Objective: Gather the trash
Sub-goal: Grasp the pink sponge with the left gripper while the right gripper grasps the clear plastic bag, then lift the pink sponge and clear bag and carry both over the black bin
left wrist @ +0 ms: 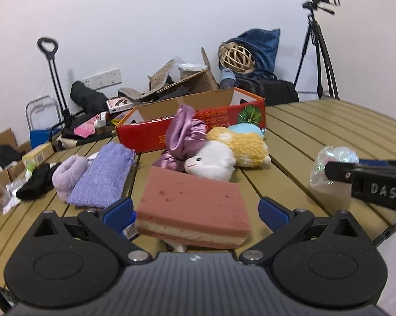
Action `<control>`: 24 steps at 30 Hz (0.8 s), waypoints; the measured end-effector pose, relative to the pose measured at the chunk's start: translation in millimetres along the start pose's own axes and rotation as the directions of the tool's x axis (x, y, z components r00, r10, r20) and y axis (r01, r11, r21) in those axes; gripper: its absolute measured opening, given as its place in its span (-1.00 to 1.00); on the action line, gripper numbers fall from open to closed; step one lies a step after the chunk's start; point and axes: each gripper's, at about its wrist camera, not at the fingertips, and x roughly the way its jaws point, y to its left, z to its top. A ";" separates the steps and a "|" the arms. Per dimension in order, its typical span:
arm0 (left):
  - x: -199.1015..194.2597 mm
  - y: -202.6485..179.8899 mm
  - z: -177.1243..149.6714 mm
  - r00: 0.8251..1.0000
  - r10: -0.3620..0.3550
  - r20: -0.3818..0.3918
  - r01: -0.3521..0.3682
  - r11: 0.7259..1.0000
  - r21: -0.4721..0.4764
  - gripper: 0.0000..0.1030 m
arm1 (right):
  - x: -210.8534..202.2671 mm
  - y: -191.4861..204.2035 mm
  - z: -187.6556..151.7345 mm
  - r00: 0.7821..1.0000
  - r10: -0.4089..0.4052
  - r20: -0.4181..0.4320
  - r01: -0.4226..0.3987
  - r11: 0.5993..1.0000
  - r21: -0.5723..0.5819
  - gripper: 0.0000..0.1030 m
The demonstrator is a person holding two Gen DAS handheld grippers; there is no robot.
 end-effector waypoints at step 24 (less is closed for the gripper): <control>22.5 -9.4 -9.7 0.998 0.055 -0.039 -0.052 0.995 0.086 1.00 | -4.9 -6.7 -3.6 1.000 -0.013 -0.005 0.013 1.000 -0.015 -0.34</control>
